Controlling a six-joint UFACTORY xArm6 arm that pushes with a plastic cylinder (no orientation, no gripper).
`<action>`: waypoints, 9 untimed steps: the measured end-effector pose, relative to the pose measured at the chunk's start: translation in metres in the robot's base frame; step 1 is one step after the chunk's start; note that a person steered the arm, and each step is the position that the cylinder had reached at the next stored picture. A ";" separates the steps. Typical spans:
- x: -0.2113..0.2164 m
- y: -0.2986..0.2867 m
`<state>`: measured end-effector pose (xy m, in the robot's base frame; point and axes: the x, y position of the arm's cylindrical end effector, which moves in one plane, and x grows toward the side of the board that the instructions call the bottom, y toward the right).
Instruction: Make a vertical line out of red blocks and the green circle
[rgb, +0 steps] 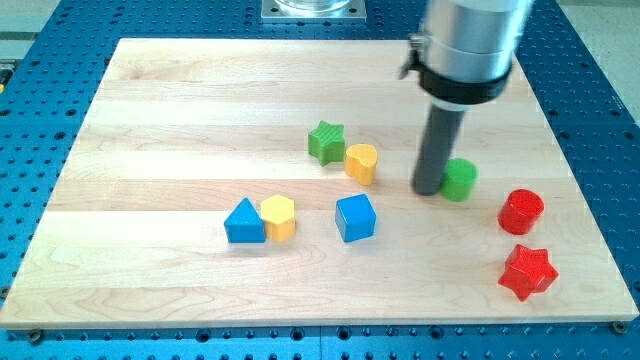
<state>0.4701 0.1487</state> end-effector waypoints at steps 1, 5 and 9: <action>-0.002 0.034; 0.032 0.111; 0.033 0.084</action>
<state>0.5030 0.2328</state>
